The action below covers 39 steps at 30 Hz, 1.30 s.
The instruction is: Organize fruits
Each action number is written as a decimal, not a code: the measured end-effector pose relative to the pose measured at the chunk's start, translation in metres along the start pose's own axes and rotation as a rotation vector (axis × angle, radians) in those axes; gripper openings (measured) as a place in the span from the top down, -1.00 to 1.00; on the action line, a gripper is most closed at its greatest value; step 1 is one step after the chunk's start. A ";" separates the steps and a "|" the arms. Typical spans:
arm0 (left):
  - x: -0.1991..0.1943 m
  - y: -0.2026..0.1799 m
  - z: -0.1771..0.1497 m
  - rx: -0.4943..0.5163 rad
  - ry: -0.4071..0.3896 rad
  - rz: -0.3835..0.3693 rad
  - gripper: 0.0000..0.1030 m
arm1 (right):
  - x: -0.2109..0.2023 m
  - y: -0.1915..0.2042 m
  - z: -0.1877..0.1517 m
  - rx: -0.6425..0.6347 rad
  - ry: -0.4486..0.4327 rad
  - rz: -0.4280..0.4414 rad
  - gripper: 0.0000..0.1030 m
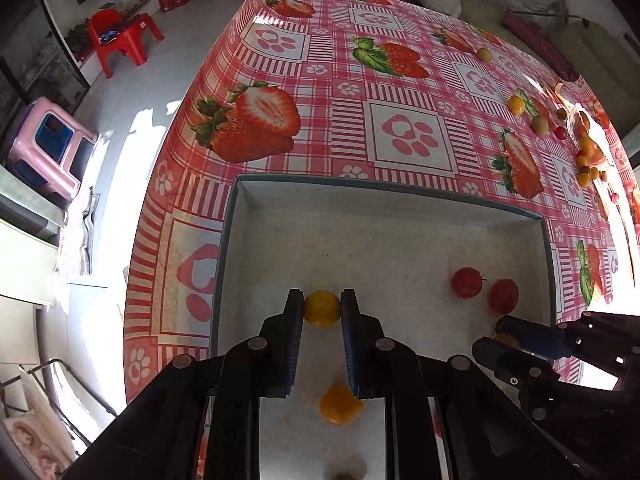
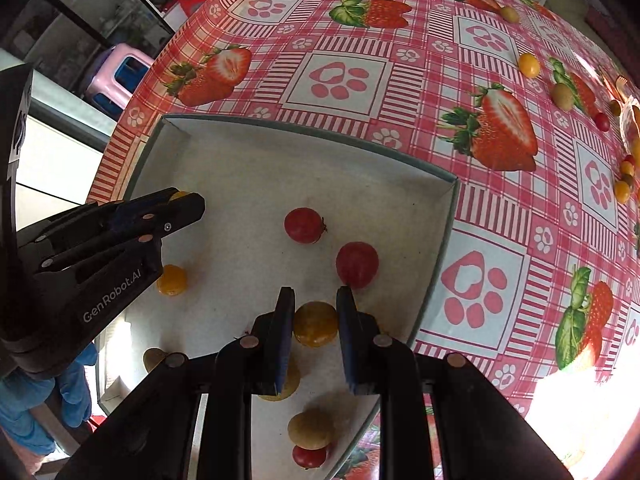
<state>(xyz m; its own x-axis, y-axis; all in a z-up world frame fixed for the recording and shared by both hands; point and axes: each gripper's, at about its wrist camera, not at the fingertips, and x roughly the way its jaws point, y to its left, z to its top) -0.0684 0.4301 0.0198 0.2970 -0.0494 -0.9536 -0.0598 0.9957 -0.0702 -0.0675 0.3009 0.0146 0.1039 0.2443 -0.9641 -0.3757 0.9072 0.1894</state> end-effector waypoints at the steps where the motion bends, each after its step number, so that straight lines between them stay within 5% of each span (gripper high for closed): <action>1: 0.001 0.000 0.000 0.000 0.002 0.000 0.61 | 0.001 0.001 -0.001 -0.003 0.002 -0.004 0.55; 11: 0.001 -0.004 -0.003 0.015 -0.024 0.013 0.59 | 0.009 0.017 -0.008 -0.078 -0.023 -0.053 0.53; 12: 0.001 -0.003 -0.003 0.008 -0.022 0.007 0.49 | 0.009 0.017 -0.009 -0.078 -0.018 -0.048 0.52; 13: -0.001 -0.001 -0.003 -0.001 -0.021 -0.002 -0.01 | 0.008 0.017 -0.010 -0.075 -0.017 -0.039 0.50; 14: -0.003 0.000 -0.004 -0.011 -0.034 0.000 -0.29 | 0.004 0.016 -0.012 -0.074 -0.023 -0.031 0.44; 19: -0.018 -0.007 -0.005 0.005 -0.048 0.015 -0.34 | -0.020 0.022 -0.020 -0.104 -0.049 -0.030 -0.07; 21: -0.026 -0.007 -0.007 -0.004 -0.053 0.011 -0.35 | -0.030 0.025 -0.026 -0.105 -0.053 -0.030 -0.11; 24: -0.043 -0.006 -0.011 -0.015 -0.080 0.044 -1.00 | -0.045 0.024 -0.037 -0.096 -0.042 -0.037 -0.35; 26: -0.052 -0.005 -0.014 -0.023 -0.067 0.036 -1.00 | -0.053 0.023 -0.043 -0.082 -0.024 -0.032 -0.58; 29: -0.062 -0.003 -0.021 -0.047 -0.053 0.037 -1.00 | -0.061 0.021 -0.057 -0.070 0.003 -0.048 -0.59; 34: -0.082 -0.003 -0.035 -0.056 -0.036 0.141 -1.00 | -0.072 0.018 -0.071 -0.036 0.040 -0.069 -0.75; 39: -0.097 -0.008 -0.054 -0.042 0.026 0.104 -1.00 | -0.087 0.021 -0.076 -0.048 0.054 -0.098 -1.00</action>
<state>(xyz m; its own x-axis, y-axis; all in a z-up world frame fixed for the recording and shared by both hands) -0.1479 0.4233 0.0969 0.2621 0.0513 -0.9637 -0.1293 0.9915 0.0177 -0.1544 0.2722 0.0885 0.0928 0.1348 -0.9865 -0.4102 0.9080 0.0855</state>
